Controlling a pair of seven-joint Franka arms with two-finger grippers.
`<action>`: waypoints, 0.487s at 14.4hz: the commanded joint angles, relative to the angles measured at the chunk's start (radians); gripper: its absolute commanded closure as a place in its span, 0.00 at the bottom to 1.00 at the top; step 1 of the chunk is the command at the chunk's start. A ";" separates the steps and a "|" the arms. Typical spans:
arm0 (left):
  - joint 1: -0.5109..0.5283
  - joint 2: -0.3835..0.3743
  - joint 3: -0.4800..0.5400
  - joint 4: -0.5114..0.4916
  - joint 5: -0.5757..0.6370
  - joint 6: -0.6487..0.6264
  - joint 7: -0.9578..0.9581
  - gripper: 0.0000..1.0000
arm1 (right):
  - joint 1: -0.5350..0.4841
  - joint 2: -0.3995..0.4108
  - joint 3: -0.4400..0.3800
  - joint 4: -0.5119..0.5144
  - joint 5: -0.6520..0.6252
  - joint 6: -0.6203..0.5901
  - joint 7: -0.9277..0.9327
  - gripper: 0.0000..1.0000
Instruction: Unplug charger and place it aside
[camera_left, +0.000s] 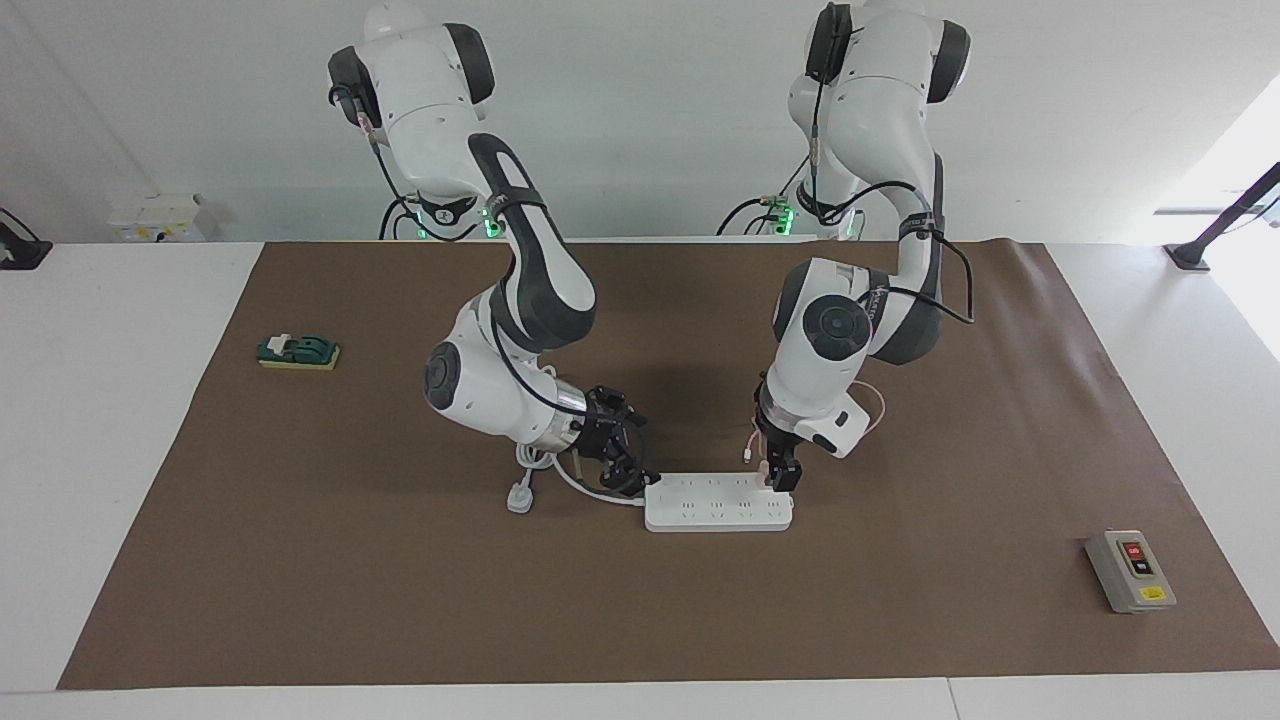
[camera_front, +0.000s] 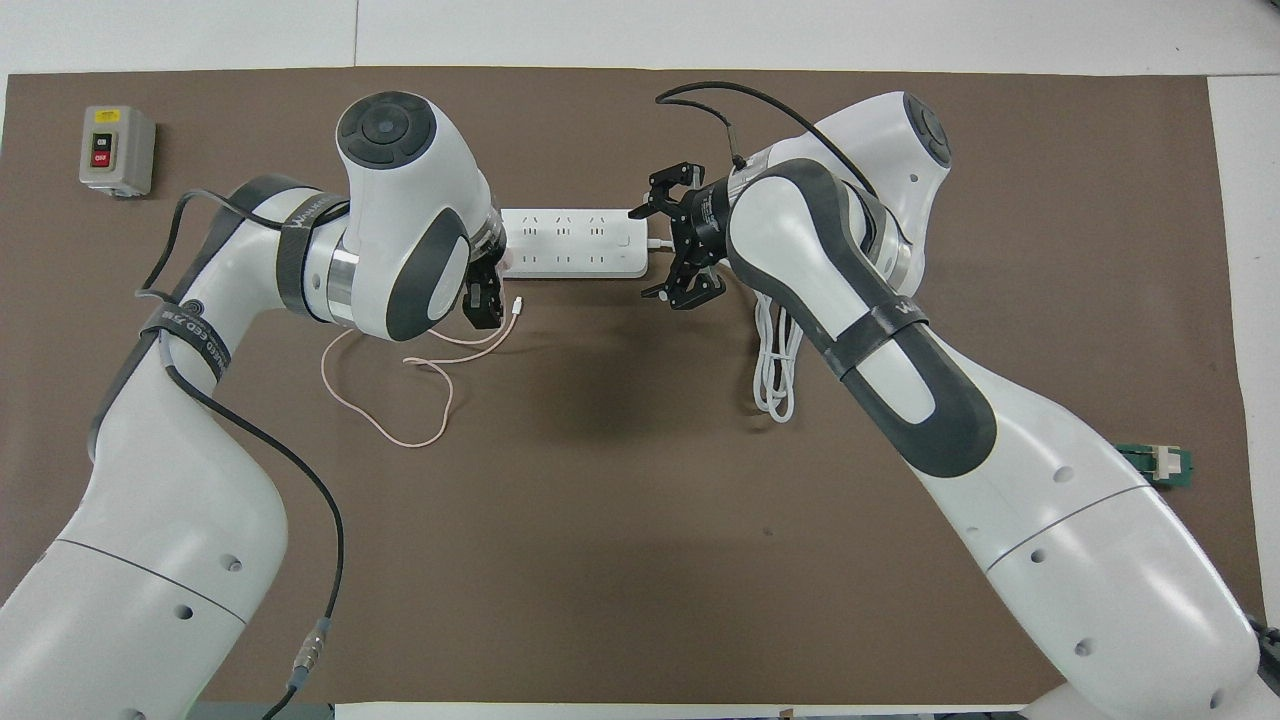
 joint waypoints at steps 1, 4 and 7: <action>-0.021 0.024 0.018 0.022 0.029 0.012 -0.039 0.00 | 0.003 0.122 0.005 0.150 0.024 -0.012 0.064 0.00; -0.021 0.029 0.018 0.022 0.031 0.014 -0.041 0.00 | 0.008 0.194 0.008 0.222 0.037 -0.002 0.062 0.00; -0.021 0.029 0.017 0.024 0.032 0.012 -0.039 0.11 | 0.008 0.233 0.008 0.264 0.036 0.000 0.059 0.00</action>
